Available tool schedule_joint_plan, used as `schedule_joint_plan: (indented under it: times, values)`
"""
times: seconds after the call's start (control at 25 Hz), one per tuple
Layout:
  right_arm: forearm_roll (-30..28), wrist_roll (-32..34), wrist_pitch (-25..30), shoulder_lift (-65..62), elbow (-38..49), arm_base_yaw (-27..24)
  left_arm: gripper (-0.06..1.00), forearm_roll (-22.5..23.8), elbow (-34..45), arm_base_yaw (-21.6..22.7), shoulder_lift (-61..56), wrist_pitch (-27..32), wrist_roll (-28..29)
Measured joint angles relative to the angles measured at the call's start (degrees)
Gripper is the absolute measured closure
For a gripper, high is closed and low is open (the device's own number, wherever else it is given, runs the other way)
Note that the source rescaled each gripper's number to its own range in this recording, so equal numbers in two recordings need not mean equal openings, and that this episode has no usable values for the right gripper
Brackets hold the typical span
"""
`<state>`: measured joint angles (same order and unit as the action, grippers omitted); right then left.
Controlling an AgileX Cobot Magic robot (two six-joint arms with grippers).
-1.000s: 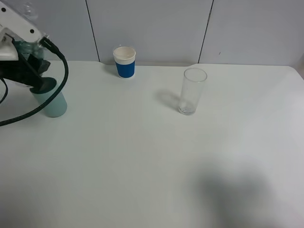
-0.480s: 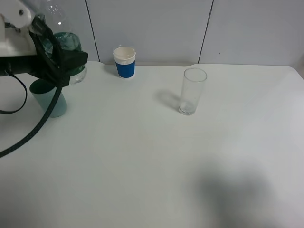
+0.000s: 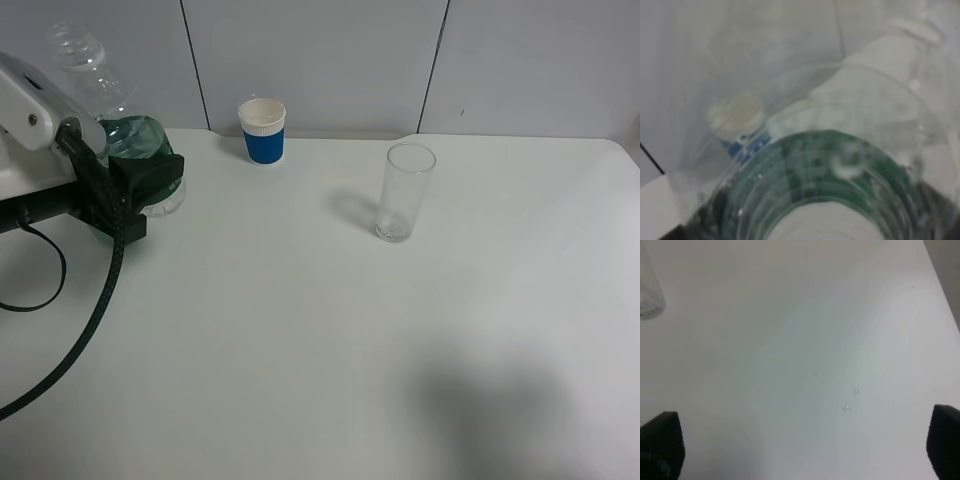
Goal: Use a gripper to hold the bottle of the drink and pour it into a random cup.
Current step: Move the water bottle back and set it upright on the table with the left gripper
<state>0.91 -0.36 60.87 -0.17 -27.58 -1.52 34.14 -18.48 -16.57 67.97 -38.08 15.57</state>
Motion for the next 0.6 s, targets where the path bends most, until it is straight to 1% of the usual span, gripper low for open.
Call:
schedule_joint_plan:
  times: [0.12, 0.24, 0.6]
  values:
    - [0.0, 0.0, 0.0, 0.0, 0.0, 0.0, 0.94, -5.0, 1.8, 0.0, 3.0, -3.8, -2.4]
    - [0.0, 0.0, 0.0, 0.0, 0.0, 0.0, 0.94, -7.7, 2.6, 0.0, 7.5, -6.9, -4.6]
    - [0.0, 0.0, 0.0, 0.0, 0.0, 0.0, 0.94, -8.7, 2.7, 0.0, 25.6, -22.4, -10.4]
